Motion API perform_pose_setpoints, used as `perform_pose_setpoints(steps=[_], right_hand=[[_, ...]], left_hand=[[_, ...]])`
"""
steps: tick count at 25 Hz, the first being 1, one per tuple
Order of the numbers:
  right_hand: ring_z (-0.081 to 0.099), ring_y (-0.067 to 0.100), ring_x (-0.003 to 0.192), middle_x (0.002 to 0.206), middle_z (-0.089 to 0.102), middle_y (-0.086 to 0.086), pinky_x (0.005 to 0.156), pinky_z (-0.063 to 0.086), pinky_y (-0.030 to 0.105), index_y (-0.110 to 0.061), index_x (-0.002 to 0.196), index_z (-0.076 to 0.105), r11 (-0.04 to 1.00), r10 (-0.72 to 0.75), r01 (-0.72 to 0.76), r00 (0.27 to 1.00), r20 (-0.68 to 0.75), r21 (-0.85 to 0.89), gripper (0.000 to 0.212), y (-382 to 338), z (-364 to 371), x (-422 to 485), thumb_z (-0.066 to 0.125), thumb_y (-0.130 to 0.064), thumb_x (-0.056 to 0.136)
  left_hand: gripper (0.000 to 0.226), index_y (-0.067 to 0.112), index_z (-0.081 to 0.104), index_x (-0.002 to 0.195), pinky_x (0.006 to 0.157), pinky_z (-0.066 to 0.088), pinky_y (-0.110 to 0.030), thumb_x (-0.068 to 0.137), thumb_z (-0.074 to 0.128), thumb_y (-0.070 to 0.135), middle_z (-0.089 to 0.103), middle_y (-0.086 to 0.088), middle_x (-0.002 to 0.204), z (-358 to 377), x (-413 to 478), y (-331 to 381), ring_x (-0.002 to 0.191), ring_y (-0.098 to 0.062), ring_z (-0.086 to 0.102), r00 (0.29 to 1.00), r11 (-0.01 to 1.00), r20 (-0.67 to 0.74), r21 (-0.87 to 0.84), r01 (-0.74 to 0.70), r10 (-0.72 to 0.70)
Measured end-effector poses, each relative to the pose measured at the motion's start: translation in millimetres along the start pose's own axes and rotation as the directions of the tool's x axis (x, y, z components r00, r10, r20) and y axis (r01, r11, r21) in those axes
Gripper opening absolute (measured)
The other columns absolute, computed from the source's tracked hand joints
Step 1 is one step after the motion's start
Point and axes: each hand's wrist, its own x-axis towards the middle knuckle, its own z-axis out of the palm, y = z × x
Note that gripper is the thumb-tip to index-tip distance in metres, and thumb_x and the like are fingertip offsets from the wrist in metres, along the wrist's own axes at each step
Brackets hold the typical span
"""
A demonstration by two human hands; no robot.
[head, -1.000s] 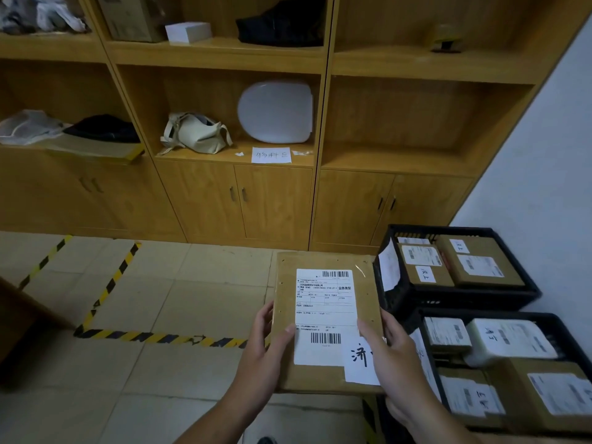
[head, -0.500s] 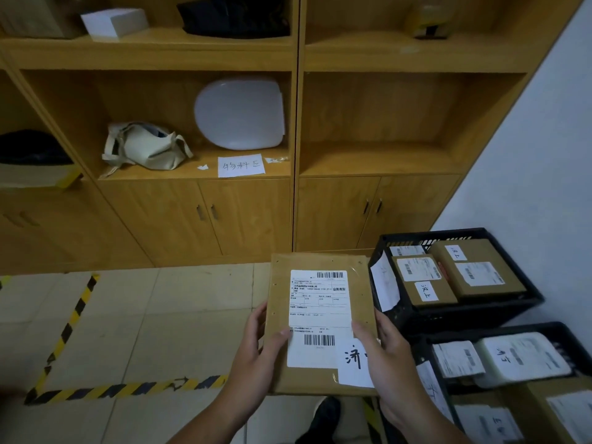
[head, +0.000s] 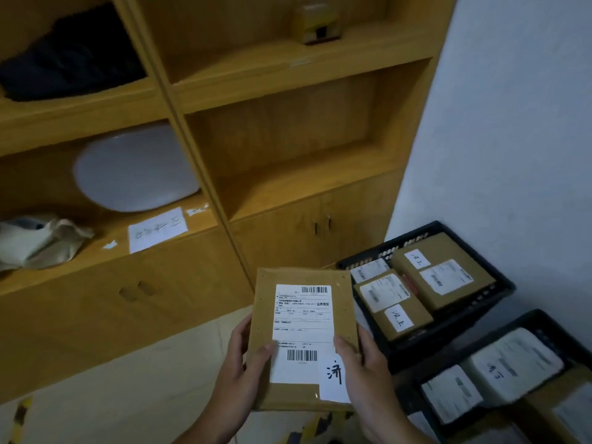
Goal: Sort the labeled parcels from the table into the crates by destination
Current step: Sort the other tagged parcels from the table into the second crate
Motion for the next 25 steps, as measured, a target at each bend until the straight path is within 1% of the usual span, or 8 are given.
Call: perform_pose_setpoints(steps=[2,6,9,11,16,19,22,25], right_hand=[[0.072,-0.004,0.082,0.096,0.075,-0.025,0.068,0.057,0.022,-0.045,0.127,0.058,0.999,-0.003,0.006,0.998,-0.062,0.054,0.031,-8,-17,12,0.060,-0.029,0.102],[0.071,-0.007,0.079,0.092,0.076,-0.026,0.056,0.054,0.012,-0.047,0.123,0.056,0.989,0.011,0.022,0.976,-0.218,0.149,0.033,-19,-54,24,0.061,-0.023,0.101],[0.070,0.001,0.091,0.113,0.072,-0.016,0.069,0.055,0.017,-0.040,0.139,0.053,0.982,0.035,0.037,0.929,-0.369,0.187,0.042,-22,-78,27,0.062,-0.027,0.100],[0.065,-0.001,0.096,0.123,0.067,-0.012,0.066,0.050,0.013,-0.037,0.146,0.048,0.977,0.061,0.039,0.890,-0.451,0.209,0.048,-22,-92,30,0.061,-0.030,0.100],[0.073,0.004,0.085,0.112,0.069,-0.015,0.059,0.055,0.014,-0.034,0.140,0.051,0.969,0.109,0.061,0.764,-0.637,0.239,0.043,-17,-113,40,0.063,-0.031,0.099],[0.075,0.006,0.086,0.111,0.073,-0.010,0.069,0.062,0.026,-0.036,0.136,0.055,0.960,0.165,0.059,0.673,-0.721,0.275,0.040,-14,-117,39,0.065,-0.034,0.097],[0.073,0.001,0.082,0.108,0.071,-0.013,0.058,0.056,0.014,-0.038,0.135,0.053,0.955,0.204,0.062,0.575,-0.792,0.291,0.043,-1,-121,30,0.067,-0.036,0.095],[0.072,-0.004,0.076,0.105,0.069,-0.013,0.052,0.053,0.011,-0.041,0.134,0.047,0.947,0.245,0.059,0.506,-0.827,0.317,0.045,15,-132,17,0.068,-0.035,0.094]], left_hand=[[0.057,0.056,0.044,0.127,0.075,0.046,-0.008,0.074,0.066,0.059,0.059,0.042,0.117,21,23,10,0.104,0.019,0.057,0.998,1.000,0.064,0.027,-0.002,0.001],[0.063,0.057,0.043,0.128,0.078,0.045,-0.016,0.071,0.069,0.062,0.060,0.042,0.114,69,65,27,0.101,0.017,0.060,0.973,0.997,0.230,0.078,-0.004,-0.014],[0.055,0.060,0.044,0.124,0.074,0.046,-0.014,0.079,0.075,0.058,0.062,0.040,0.112,109,90,33,0.097,0.016,0.062,0.925,0.994,0.377,0.106,0.009,-0.049],[0.051,0.061,0.044,0.121,0.073,0.046,-0.014,0.077,0.070,0.054,0.062,0.042,0.109,133,105,35,0.094,0.018,0.061,0.889,0.991,0.453,0.132,0.010,-0.070],[0.051,0.055,0.042,0.127,0.072,0.049,-0.019,0.086,0.070,0.043,0.064,0.030,0.112,186,149,33,0.095,0.008,0.064,0.778,0.980,0.613,0.199,0.015,-0.136],[0.047,0.057,0.044,0.123,0.067,0.051,-0.016,0.087,0.070,0.043,0.064,0.027,0.113,212,168,34,0.092,0.008,0.066,0.674,0.970,0.717,0.244,-0.004,-0.178],[0.049,0.054,0.044,0.126,0.067,0.056,-0.016,0.086,0.070,0.042,0.065,0.023,0.116,237,173,25,0.093,0.008,0.066,0.566,0.963,0.799,0.267,-0.029,-0.205],[0.051,0.056,0.040,0.127,0.078,0.056,-0.024,0.089,0.070,0.039,0.064,0.023,0.118,260,163,13,0.099,0.001,0.067,0.487,0.946,0.834,0.320,-0.046,-0.259]])
